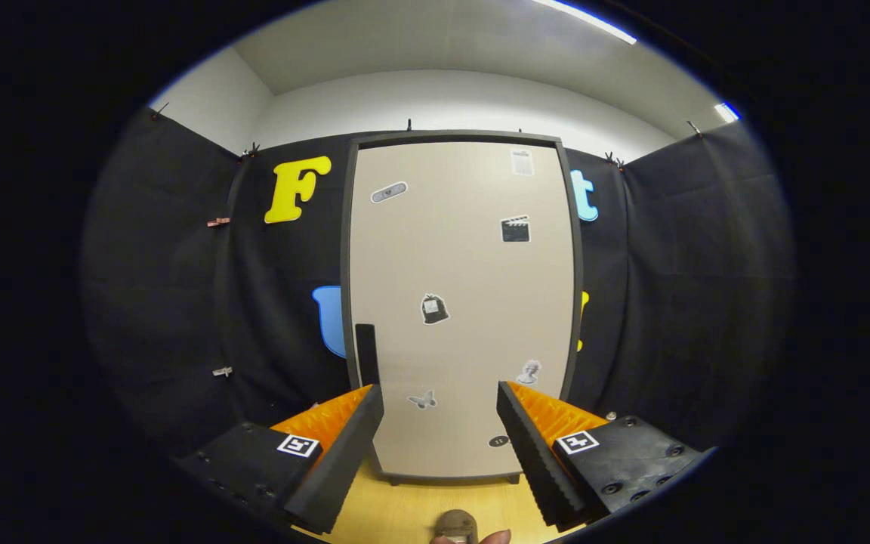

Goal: Open the shoe cabinet door, grab the shoes and put them into the shoe cabinet, then close the shoe cabinet door.

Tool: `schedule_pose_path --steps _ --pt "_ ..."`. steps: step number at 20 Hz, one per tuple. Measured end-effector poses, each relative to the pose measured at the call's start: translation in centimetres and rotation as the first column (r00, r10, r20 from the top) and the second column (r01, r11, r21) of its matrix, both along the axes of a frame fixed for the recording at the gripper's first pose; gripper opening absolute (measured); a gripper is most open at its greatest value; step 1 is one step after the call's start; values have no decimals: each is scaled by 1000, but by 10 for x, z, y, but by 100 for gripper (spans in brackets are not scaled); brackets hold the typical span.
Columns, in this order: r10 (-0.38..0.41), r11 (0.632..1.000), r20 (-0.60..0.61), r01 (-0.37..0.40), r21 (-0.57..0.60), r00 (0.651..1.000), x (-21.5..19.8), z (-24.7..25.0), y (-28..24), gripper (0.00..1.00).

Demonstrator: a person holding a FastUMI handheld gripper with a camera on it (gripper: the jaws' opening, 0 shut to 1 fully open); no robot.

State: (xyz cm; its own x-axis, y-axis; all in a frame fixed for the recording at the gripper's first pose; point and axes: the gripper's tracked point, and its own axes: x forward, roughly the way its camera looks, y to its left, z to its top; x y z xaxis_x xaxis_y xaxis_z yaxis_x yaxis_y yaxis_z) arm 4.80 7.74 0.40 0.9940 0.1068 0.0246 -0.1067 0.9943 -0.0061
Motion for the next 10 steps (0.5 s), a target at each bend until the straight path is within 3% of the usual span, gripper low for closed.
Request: schedule_pose_path --steps 10 --pt "20 999 -10 -20 -25 1000 114 -42 82 98"
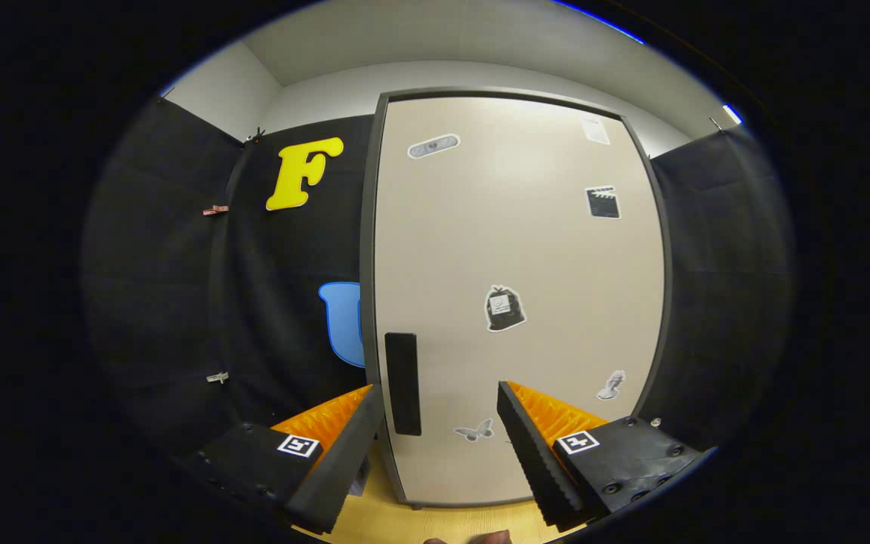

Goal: Open the shoe cabinet door, grab the shoes and put them into the shoe cabinet, then close the shoe cabinet door.

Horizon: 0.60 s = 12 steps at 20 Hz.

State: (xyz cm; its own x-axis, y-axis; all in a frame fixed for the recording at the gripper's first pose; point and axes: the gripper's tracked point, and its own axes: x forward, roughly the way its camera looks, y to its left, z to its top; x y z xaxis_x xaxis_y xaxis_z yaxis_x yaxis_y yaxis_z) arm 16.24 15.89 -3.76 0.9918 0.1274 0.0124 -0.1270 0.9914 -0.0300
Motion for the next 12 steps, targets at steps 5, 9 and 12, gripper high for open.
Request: schedule_pose_path --steps 5,9,12 --pt "15 999 -42 -13 35 999 43 -27 30 98" --pt "-9 999 -30 10 53 999 64 -33 39 87" --pt "-40 998 -32 42 44 999 80 -38 38 69"
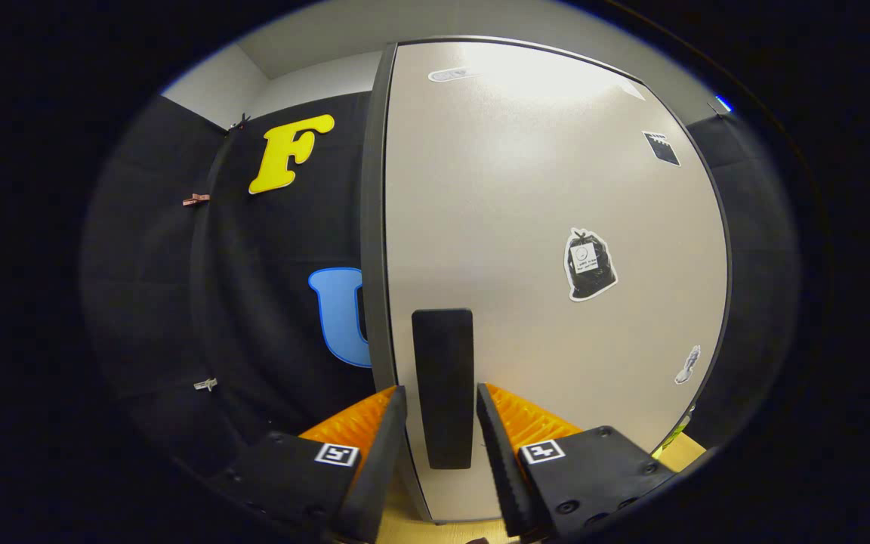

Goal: Open the shoe cabinet door, grab the shoes and put them into the shoe cabinet, then close the shoe cabinet door.

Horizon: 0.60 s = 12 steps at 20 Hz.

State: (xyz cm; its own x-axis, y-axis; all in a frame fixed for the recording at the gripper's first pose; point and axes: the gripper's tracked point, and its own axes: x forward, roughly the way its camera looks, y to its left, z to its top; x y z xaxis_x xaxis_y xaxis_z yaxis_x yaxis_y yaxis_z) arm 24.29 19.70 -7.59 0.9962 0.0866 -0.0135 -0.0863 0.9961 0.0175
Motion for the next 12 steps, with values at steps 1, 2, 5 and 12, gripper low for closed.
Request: schedule_pose_path --steps 1,2,5,12 --pt "-17 1000 -10 17 1 1000 3 -5 -2 56" --pt "-17 1000 22 17 3 1000 -2 1 -2 51" --pt "-41 999 35 42 -26 999 0 1 -6 35" --pt "22 1000 10 -22 1 1000 -13 2 -5 27"
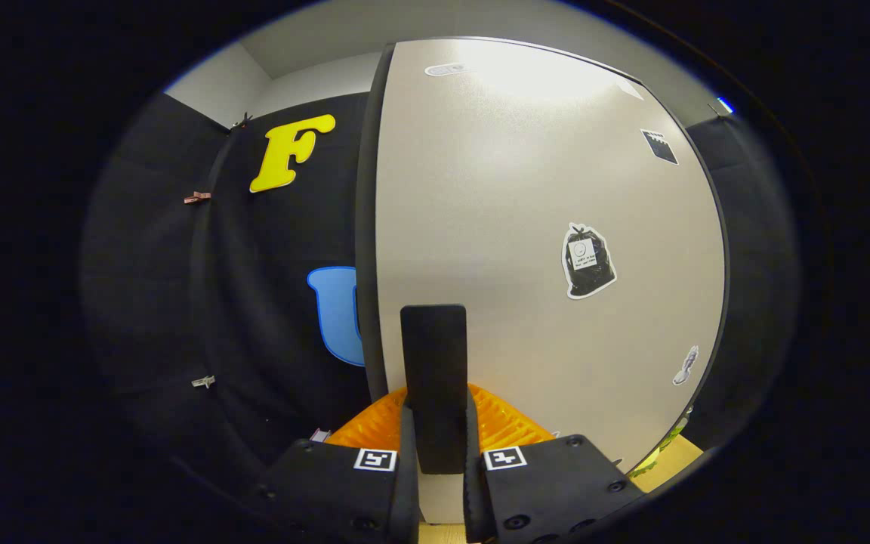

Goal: Open the shoe cabinet door, grab the shoes and put them into the shoe cabinet, then close the shoe cabinet door.

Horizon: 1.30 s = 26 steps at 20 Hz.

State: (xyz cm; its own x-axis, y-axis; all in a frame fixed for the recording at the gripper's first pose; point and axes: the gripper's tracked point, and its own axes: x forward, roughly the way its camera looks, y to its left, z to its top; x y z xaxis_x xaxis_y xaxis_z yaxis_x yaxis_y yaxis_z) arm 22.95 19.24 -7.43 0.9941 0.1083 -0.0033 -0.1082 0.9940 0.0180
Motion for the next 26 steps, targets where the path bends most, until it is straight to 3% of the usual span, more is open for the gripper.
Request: schedule_pose_path --steps 17,26 --pt "209 977 -9 -208 43 978 -121 12 -41 27" --pt "256 965 -13 -255 56 967 -171 17 -97 27"
